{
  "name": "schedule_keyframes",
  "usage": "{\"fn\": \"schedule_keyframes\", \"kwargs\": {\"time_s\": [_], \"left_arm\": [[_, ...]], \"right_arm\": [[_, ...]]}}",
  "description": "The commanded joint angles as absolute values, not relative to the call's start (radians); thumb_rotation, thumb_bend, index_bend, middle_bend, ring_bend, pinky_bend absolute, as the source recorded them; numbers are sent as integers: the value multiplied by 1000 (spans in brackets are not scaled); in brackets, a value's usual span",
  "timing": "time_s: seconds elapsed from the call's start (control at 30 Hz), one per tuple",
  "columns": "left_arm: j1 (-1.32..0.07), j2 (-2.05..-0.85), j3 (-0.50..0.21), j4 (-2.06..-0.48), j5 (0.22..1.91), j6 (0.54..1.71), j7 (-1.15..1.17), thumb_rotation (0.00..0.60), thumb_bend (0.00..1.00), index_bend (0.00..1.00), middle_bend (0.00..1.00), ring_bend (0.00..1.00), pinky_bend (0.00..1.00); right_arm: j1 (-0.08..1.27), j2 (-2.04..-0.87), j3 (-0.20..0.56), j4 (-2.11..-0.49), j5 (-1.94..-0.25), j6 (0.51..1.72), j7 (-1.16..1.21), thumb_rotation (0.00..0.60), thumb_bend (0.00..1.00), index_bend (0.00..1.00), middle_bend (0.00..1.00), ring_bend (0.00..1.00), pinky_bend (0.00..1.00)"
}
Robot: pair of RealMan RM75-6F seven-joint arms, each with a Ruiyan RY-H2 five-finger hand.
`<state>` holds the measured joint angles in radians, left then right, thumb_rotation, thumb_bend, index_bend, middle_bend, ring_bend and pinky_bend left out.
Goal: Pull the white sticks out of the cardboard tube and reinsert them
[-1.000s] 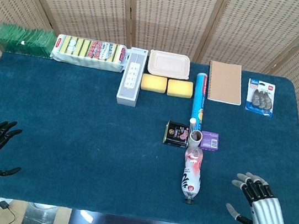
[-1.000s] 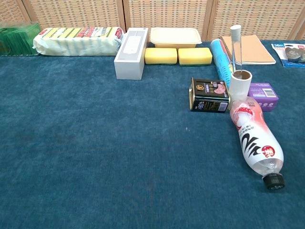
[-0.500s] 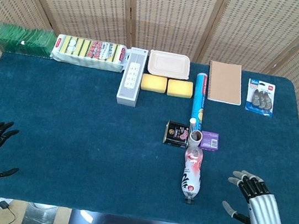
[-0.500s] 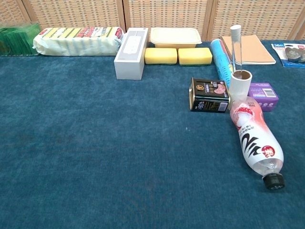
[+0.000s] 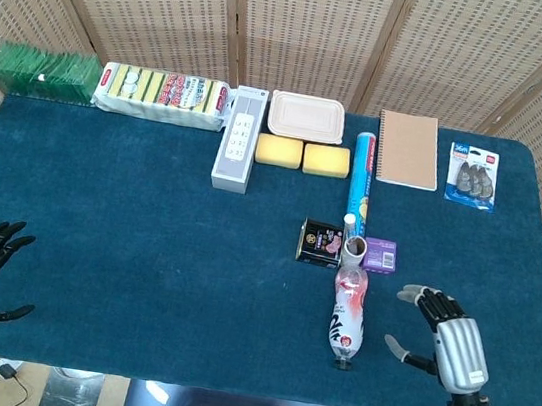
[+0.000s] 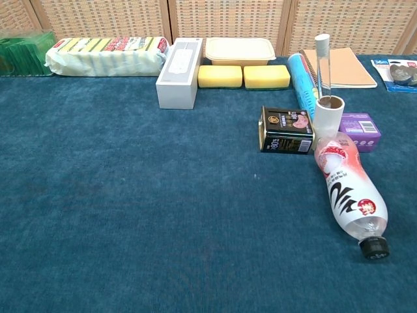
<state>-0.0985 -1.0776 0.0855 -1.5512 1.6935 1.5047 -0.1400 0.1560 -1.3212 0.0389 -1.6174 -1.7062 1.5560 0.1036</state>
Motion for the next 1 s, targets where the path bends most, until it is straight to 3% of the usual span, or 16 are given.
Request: {"fn": "schedule_keyframes", "kwargs": {"time_s": [0.03, 0.27, 1.0], "left_arm": [[-99, -1076, 84, -1551, 1691, 1503, -143, 450, 112, 106, 62, 25, 229], [-99, -1075, 85, -1550, 1692, 1503, -148, 449, 112, 106, 62, 24, 230], [-99, -1071, 80, -1548, 1686, 1505, -163, 453, 112, 106, 62, 25, 229]], "right_arm": [[176, -1332, 55, -1643, -1653, 1505, 116, 516, 240, 302, 316, 305, 344], [220, -1348, 77, -1692, -1578, 1407, 98, 518, 240, 262, 294, 296, 344], [357, -1423, 193, -1747, -1395, 1255, -143, 515, 240, 232, 288, 287, 341]]}}
